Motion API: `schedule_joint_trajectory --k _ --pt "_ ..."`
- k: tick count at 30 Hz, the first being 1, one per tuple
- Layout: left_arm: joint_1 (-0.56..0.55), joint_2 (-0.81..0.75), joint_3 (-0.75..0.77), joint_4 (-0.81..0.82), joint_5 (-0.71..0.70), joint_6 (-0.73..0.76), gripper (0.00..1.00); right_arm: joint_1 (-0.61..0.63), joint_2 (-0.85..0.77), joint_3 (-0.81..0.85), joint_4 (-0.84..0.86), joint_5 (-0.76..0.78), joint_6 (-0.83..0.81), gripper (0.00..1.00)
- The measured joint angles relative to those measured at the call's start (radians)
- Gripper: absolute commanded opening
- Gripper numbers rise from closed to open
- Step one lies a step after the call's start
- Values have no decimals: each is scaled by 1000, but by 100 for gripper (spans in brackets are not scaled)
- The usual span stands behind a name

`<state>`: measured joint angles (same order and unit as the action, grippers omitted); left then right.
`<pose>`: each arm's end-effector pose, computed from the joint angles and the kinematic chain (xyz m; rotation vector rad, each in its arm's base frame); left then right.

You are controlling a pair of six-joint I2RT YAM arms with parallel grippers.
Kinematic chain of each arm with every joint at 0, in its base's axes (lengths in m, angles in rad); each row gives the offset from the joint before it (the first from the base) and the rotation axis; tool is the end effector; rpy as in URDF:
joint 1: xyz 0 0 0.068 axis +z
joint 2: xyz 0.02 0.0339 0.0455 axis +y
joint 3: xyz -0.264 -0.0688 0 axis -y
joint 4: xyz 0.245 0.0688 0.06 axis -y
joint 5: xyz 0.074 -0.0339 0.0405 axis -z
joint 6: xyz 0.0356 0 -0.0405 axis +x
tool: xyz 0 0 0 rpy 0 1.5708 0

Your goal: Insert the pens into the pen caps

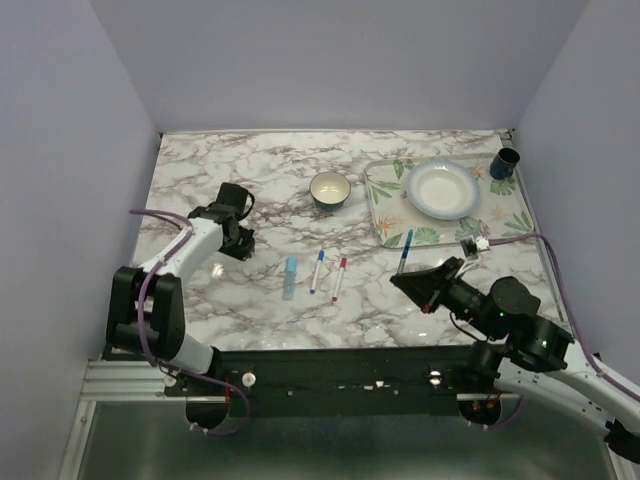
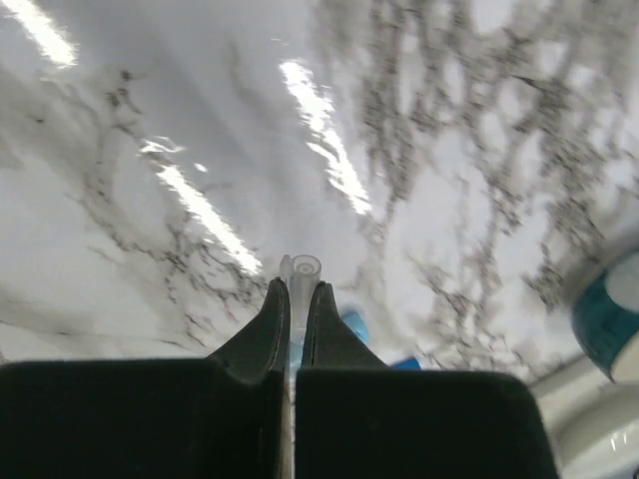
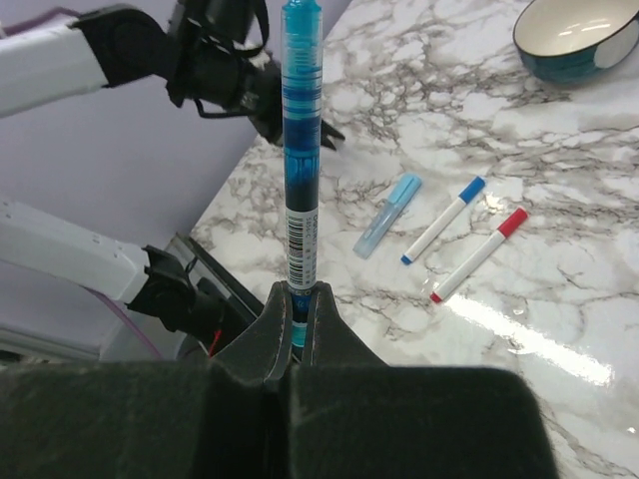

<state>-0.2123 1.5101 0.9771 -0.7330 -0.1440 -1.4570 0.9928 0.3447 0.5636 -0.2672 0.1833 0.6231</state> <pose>0.2731 -0.0536 0.2000 -1.6725 2.2774 -0.1848 0.0636 0.0857 0.3092 -0.1687 1.7250 1.0796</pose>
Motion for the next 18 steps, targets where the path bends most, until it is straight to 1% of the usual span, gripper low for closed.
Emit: schedule_joint_trajectory --k 2,6,8,9,10,13,16,18 --pt "-10 -50 7 23 4 53 0 0 47 0 30 -25 1 1" --pt "-41 -158 10 138 56 193 0 0 176 2 89 -116 -7 1" --pt "-67 -228 -1 237 119 288 0 0 278 16 126 -189 -19 1" --pt "-74 -250 -8 270 140 312 0 0 334 23 154 -242 -27 1" --pt "-82 -280 -19 314 172 343 0 0 354 24 170 -260 -32 1" --pt "-108 -417 -105 504 275 413 0 0 449 24 248 -376 -42 1" --pt "-119 -537 -202 710 396 441 0 0 504 24 332 -458 -45 1" --pt "-122 -584 -244 834 471 446 0 0 542 24 394 -503 -46 1"
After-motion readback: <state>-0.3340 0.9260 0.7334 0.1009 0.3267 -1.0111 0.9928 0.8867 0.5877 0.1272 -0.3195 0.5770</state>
